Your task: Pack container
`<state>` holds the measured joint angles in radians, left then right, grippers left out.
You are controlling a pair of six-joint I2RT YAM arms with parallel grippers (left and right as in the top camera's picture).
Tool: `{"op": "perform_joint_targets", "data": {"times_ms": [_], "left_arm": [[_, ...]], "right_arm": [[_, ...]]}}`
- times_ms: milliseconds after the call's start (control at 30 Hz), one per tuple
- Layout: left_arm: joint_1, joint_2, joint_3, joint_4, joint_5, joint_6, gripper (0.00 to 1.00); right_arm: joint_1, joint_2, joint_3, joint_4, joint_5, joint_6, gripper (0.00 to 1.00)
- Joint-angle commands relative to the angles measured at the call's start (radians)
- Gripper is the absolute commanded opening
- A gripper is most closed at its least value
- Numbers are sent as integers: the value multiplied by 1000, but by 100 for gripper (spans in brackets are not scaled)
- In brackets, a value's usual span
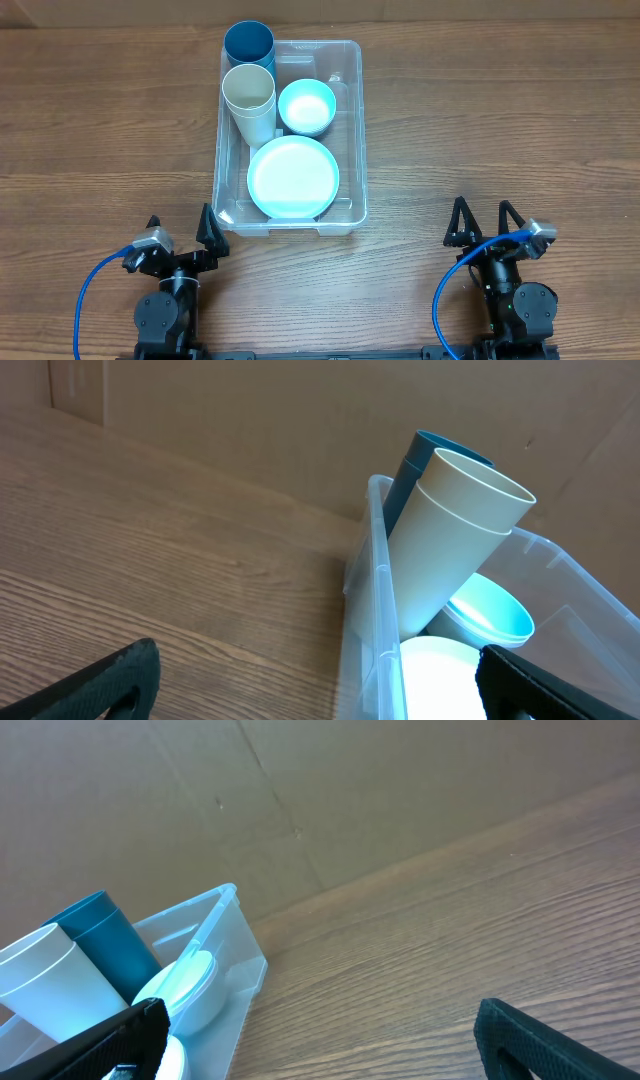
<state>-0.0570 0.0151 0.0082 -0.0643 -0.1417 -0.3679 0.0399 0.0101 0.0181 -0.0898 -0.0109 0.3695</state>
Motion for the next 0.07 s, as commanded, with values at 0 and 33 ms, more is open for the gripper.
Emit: {"op": "perform_joint_targets", "data": {"times_ms": [0,33], "left_arm": [[7,-10,-3,1,8,-6,100],[7,-10,-3,1,8,-6,100]], "right_arm": [[-4,-7,-10,6,10,1,100],[-4,-7,-10,6,10,1,100]]}}
